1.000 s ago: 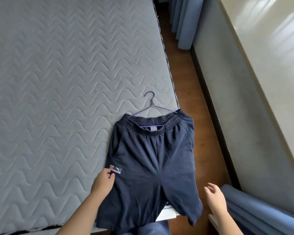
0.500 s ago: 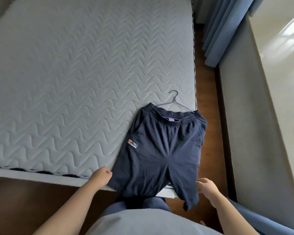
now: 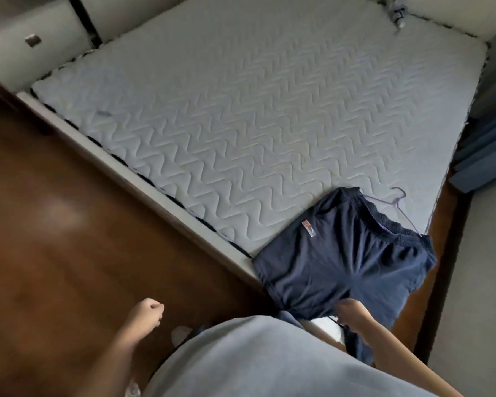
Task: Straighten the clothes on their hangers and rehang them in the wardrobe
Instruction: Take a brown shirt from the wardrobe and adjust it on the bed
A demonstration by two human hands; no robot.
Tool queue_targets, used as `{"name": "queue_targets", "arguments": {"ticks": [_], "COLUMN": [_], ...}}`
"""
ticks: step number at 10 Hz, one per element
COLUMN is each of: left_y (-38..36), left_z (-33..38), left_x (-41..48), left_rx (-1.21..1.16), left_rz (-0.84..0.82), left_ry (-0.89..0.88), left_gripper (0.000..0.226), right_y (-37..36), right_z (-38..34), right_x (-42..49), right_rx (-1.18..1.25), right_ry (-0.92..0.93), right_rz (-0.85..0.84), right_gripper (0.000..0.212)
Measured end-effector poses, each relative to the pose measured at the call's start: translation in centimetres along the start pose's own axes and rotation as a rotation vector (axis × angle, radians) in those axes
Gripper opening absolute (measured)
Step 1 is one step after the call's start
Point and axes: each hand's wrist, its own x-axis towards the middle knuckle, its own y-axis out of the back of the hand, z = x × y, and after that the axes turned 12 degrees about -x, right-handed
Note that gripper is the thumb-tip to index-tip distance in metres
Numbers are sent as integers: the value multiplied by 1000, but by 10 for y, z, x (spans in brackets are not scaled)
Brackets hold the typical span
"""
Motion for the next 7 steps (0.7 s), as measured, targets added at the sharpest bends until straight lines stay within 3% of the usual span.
{"name": "queue_targets", "arguments": {"ticks": [1, 2, 3, 4, 5, 6, 7], "left_y": [48, 96, 134, 162, 179, 184, 183], "left_z": [-65, -117, -159, -210, -229, -222, -201], "left_x": [7, -15, -32, -41, -46, -32, -12], "left_rx": [-147, -389, -545, -767, -990, -1053, -1176], "left_rz": [55, 124, 154, 286, 380, 418, 336], "left_ry": [120, 292, 344, 439, 530, 510, 533], "left_gripper": [29, 21, 18, 19, 19, 18, 14], "right_y": [-44, -102, -159, -223, -281, -323, -345], "right_z": [-41, -92, -138, -201, -261, -305, -344], "right_x": [-17, -26, -28, -48, -76, -87, -85], "right_rx": [-317, -531, -722, -876, -919, -895, -931], "right_ry": [63, 118, 171, 316, 484, 606, 615], "right_rz": [22, -64, -116, -193, -221, -278, -326], "right_gripper": [20, 19, 29, 33, 31, 27, 30]}}
